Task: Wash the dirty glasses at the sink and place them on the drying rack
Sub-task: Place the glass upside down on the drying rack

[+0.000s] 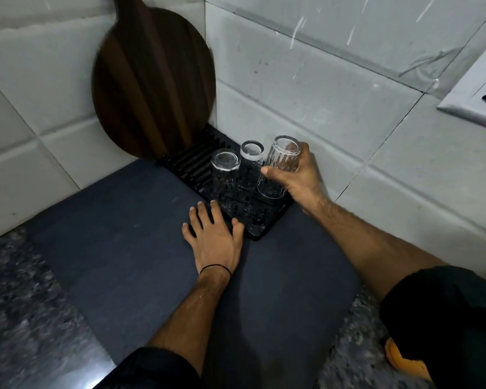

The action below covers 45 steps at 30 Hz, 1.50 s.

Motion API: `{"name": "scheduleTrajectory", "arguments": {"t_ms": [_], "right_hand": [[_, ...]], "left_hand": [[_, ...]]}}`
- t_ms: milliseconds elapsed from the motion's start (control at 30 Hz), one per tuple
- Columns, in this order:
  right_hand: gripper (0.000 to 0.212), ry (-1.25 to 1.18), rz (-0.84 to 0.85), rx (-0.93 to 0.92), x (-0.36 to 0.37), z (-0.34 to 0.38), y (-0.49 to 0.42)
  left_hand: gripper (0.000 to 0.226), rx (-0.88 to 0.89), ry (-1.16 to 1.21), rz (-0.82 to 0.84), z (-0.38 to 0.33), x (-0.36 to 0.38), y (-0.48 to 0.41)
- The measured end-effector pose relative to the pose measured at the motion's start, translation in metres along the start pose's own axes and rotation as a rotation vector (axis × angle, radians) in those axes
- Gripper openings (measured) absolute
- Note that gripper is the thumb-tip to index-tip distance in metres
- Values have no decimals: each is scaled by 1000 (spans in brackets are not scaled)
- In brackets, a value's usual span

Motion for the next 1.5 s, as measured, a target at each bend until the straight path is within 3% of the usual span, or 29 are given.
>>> {"name": "scheduleTrajectory", "arguments": {"t_ms": [467, 767, 1133, 1333, 1500], "right_hand": [[72, 60, 56, -49, 13, 0, 11], [81, 60, 50, -69, 15, -6, 16], [84, 209, 160, 34, 10, -4, 36], [78, 201, -18, 145, -39, 7, 82], [47, 86, -177, 152, -96, 25, 152]], "left_hand": [[66, -2, 0, 7, 0, 1, 0], [64, 9, 15, 11, 2, 1, 0], [67, -1, 127, 150, 7, -9, 2], [54, 79, 221, 114, -14, -29, 55], [43, 303, 238, 240, -59, -17, 121]]}}
Point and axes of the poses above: each hand's wrist, its own y-axis away from the middle knuckle, its own x-axis out of the palm, z = x × y, the point moved 9 cm from there along -y, towards the middle knuckle, and after that the axes turned 9 degrees about -x, right-handed, at the moved point
